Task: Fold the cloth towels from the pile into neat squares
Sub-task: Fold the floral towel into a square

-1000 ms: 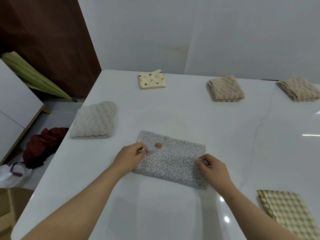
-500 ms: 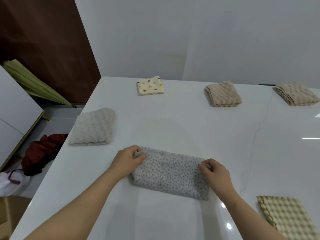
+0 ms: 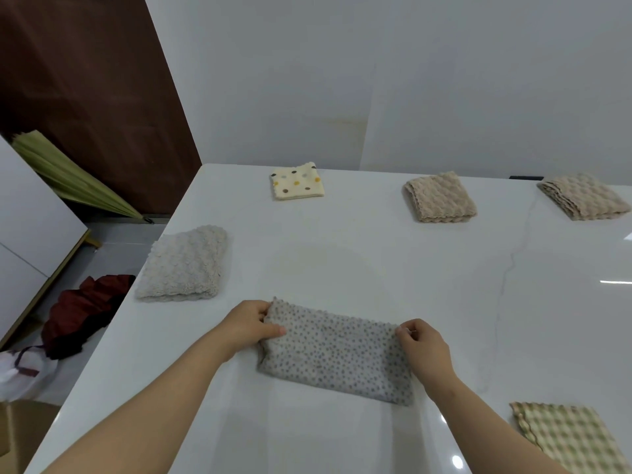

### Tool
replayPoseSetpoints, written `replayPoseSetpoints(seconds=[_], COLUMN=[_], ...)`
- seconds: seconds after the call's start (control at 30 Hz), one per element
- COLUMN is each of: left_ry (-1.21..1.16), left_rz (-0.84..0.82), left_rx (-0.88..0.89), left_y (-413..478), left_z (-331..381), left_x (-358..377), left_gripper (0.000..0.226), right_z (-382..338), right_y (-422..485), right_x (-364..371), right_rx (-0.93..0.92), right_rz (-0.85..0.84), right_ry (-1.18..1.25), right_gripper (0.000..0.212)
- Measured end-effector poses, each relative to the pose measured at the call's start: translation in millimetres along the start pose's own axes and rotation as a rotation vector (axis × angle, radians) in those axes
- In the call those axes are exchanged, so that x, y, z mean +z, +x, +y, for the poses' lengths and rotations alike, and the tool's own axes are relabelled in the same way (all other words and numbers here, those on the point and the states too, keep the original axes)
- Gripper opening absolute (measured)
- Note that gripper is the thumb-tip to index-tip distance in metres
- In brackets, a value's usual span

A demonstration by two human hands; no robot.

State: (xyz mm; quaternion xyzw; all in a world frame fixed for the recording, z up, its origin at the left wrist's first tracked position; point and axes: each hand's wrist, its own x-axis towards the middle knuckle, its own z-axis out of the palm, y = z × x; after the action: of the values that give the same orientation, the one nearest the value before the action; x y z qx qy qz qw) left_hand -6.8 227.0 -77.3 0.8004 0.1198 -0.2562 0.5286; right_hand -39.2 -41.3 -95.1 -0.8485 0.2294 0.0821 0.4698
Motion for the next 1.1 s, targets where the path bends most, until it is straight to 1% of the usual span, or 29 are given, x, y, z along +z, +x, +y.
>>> replayPoseSetpoints(seconds=[0.07, 0.13, 0.23, 0.33, 0.43, 0.53, 0.67, 0.73, 0.8, 0.9, 0.97, 1.1], left_ry=[0.009, 0.087, 0.205, 0.271, 0.227, 0.170, 0.363, 0.473, 0.525, 0.513, 0.467, 0.344], left_rz=[0.094, 0.156, 0.110, 0.062, 0.133, 0.178, 0.217, 0.240, 0.251, 0.239, 0.240, 0.304], left_rx=[0.038, 0.060, 0.031, -0.015, -0.002, 0.028, 0.067, 0.073, 0.074, 0.058, 0.057, 0.145], left_y=[0.1, 0.1, -0.9, -3.6, -3.9, -2.9, -2.9, -4.1, -5.3, -5.6, -6.4, -4.2], left_z=[-2.2, -4.9, -11.1, -17.1, -22.4, -23.1, -25.7, -28.1, -30.6, -31.2, -27.6, -17.2], left_x=[-2.7, -3.8, -3.8, -6.2, -6.4, -2.6, 1.6, 2.2, 3.0, 3.9, 5.1, 9.8], left_gripper=[0.008, 0.008, 0.008, 0.016, 0.019, 0.016, 0.017, 0.013, 0.010, 0.008, 0.012, 0.012], right_z=[0.2, -0.8, -3.2, -4.1, -3.1, -2.9, -2.9, -2.9, -3.2, -3.8, -4.1, -6.4], right_y=[0.6, 0.9, -0.2, -3.5, -6.0, -5.5, -4.0, -3.6, -3.6, -3.9, -4.0, -4.7], right_x=[1.6, 2.9, 4.9, 5.6, 5.5, 5.9, 6.2, 6.2, 6.5, 6.9, 6.7, 7.6], right_rx=[-0.001, 0.003, 0.012, 0.031, 0.020, 0.024, 0.030, 0.034, 0.035, 0.043, 0.050, 0.070], right_rz=[-0.001, 0.002, 0.000, -0.014, -0.022, -0.016, -0.002, 0.008, 0.015, 0.018, 0.019, 0.016], right_ry=[-0.017, -0.027, -0.036, -0.012, -0.005, -0.007, 0.008, 0.024, 0.032, 0.043, 0.050, 0.063], right_gripper=[0.014, 0.012, 0.012, 0.012, 0.013, 0.013, 0.011, 0.010, 0.010, 0.010, 0.009, 0.009])
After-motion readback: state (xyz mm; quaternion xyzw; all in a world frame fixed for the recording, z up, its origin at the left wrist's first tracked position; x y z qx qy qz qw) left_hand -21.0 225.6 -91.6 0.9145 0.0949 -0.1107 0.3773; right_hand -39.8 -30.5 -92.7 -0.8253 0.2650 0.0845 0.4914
